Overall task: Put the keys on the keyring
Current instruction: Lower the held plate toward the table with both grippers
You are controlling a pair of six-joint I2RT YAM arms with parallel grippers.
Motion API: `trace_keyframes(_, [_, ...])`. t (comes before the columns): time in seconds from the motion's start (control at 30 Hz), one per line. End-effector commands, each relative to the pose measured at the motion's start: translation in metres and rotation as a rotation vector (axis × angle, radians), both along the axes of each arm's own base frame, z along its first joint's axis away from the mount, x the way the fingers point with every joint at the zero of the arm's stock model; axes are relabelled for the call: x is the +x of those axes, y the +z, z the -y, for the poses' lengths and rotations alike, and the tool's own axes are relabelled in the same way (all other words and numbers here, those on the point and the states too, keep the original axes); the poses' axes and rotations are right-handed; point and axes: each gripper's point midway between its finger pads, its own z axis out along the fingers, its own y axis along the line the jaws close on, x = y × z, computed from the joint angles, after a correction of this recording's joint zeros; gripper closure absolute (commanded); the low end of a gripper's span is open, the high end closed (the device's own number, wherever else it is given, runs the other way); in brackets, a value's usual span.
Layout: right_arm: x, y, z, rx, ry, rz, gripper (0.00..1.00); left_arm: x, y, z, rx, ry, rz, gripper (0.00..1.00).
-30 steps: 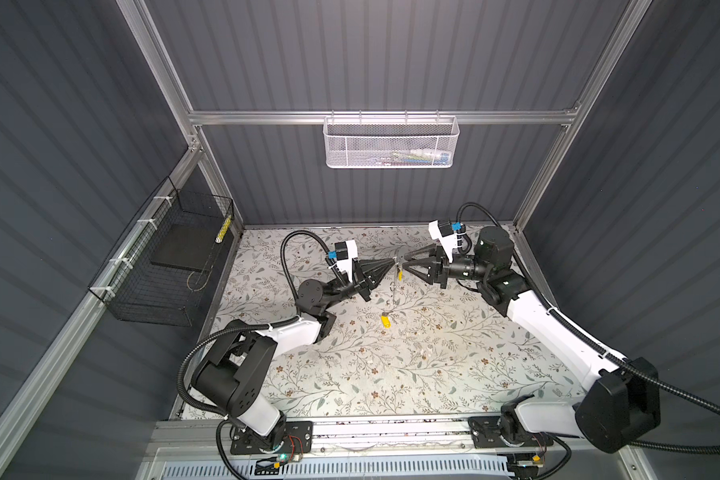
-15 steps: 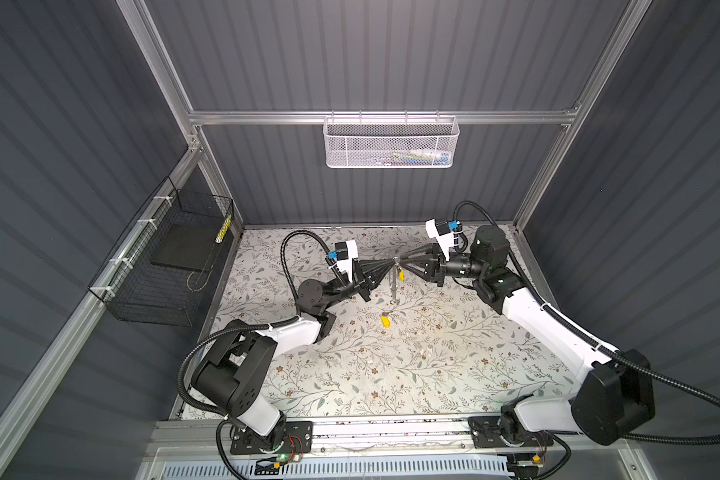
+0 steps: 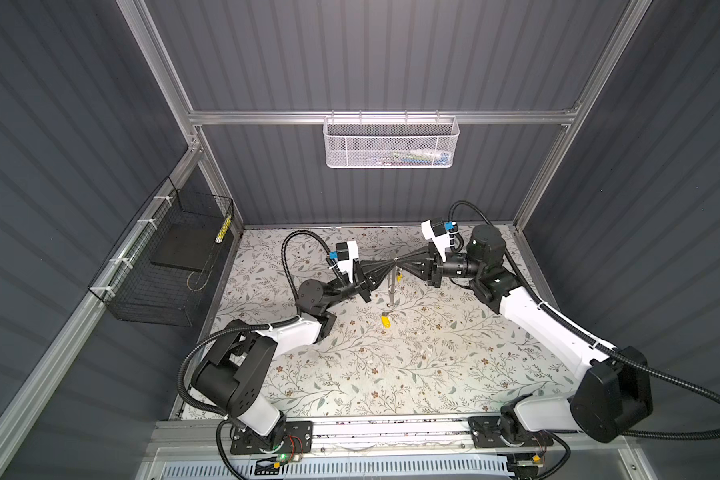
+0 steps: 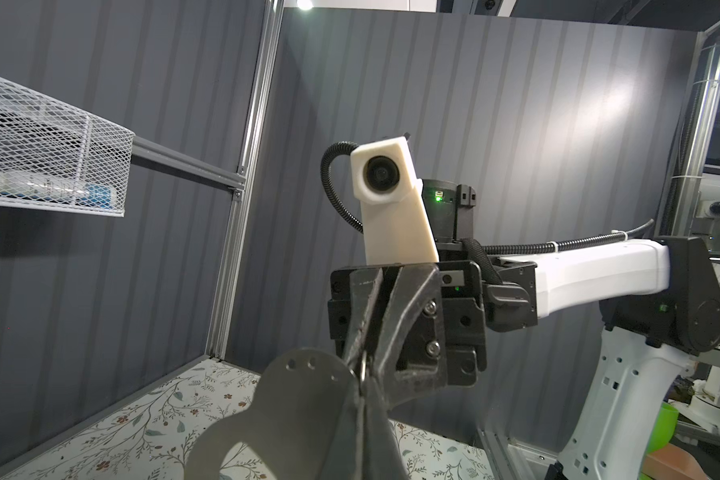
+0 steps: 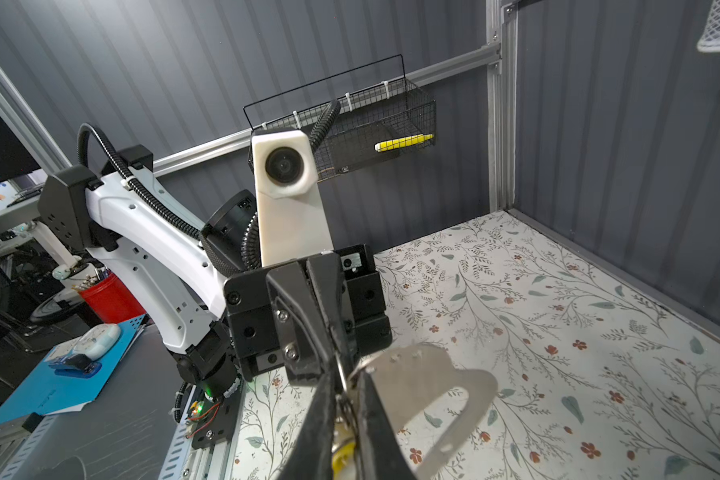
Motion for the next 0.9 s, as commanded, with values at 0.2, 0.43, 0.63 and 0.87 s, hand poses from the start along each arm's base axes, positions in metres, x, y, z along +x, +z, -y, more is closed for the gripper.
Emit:
trace_keyframes(0.2, [-0.004,0.009,-0.003,-0.003,0.017,0.04,1.0,-0.007,0.02,-0.001,-0.039,-0.002,0.07,1.0])
trace_keyframes(0.43, [-0.001,-0.005,0.009,-0.113,-0.049,0.076,1.0,0.001,0.008,-0.007,0.027,0.092,0.013,0.91])
trace_keyframes(0.63, [-0.007,-0.019,0.019,-0.269,-0.031,0.101,1.0,0.014,-0.01,-0.01,0.259,0.211,-0.063,0.81])
trace_keyframes(0.87, [-0.016,-0.026,0.025,-0.425,0.061,0.093,1.0,0.017,-0.034,-0.018,0.664,0.264,-0.127,0.8])
